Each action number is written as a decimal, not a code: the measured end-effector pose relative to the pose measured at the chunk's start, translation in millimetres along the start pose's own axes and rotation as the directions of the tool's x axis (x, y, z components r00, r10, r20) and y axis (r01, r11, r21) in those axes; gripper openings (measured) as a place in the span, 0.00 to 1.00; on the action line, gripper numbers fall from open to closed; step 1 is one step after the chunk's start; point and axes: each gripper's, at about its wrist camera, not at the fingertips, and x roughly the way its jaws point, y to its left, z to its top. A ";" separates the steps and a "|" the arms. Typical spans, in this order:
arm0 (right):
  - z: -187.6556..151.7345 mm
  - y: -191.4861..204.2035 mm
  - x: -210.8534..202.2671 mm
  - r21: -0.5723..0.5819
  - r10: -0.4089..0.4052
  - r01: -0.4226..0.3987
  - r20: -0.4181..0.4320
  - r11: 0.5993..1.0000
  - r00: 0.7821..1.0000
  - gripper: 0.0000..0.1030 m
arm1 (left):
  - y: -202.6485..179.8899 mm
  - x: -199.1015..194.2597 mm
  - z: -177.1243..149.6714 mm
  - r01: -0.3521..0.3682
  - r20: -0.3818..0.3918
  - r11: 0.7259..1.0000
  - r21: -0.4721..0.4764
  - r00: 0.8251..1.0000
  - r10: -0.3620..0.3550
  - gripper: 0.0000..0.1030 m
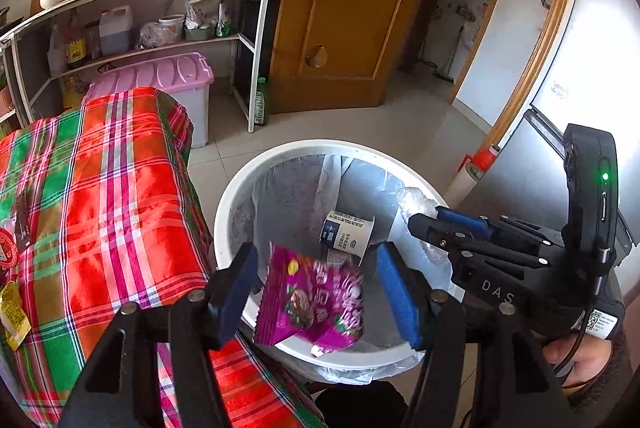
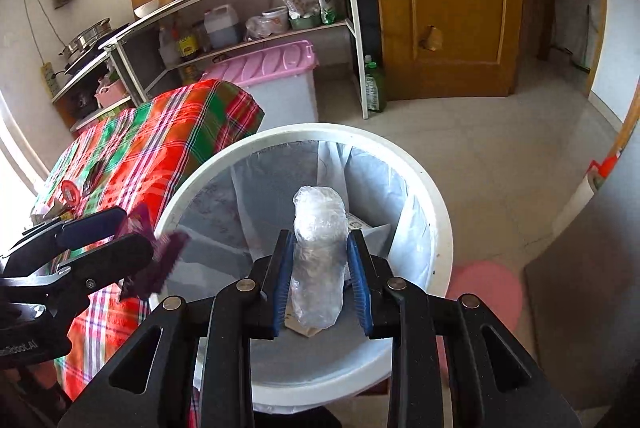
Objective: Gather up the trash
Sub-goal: 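Carry the plastic wrap and purple snack bag over the bin and release, then move both tools back over the table toward the remaining trash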
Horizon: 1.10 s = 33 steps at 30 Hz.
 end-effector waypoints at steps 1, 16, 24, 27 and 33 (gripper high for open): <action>-0.3 0.2 -0.4 0.000 -0.004 0.004 0.001 1.000 1.000 0.33 | 1.1 -1.1 0.0 0.001 0.003 1.000 -0.004 1.000 -0.001 0.67; -3.4 32.1 -25.6 -0.001 0.063 -0.063 0.058 0.998 0.996 0.39 | 35.5 -53.4 -13.3 -0.054 0.082 0.997 -0.052 0.995 0.059 0.68; -5.5 78.1 -33.0 -0.047 0.136 -0.133 0.082 0.990 0.987 0.39 | 80.3 -96.1 -34.2 -0.156 0.140 0.979 -0.129 0.975 0.174 0.68; -7.1 100.3 -30.9 -0.076 0.167 -0.161 0.079 0.984 0.983 0.39 | 100.7 -111.6 -44.1 -0.188 0.155 0.966 -0.179 0.964 0.216 0.69; -9.6 141.1 -23.4 -0.108 0.226 -0.219 0.065 0.970 0.972 0.39 | 139.1 -135.6 -61.4 -0.242 0.161 0.939 -0.246 0.945 0.285 0.70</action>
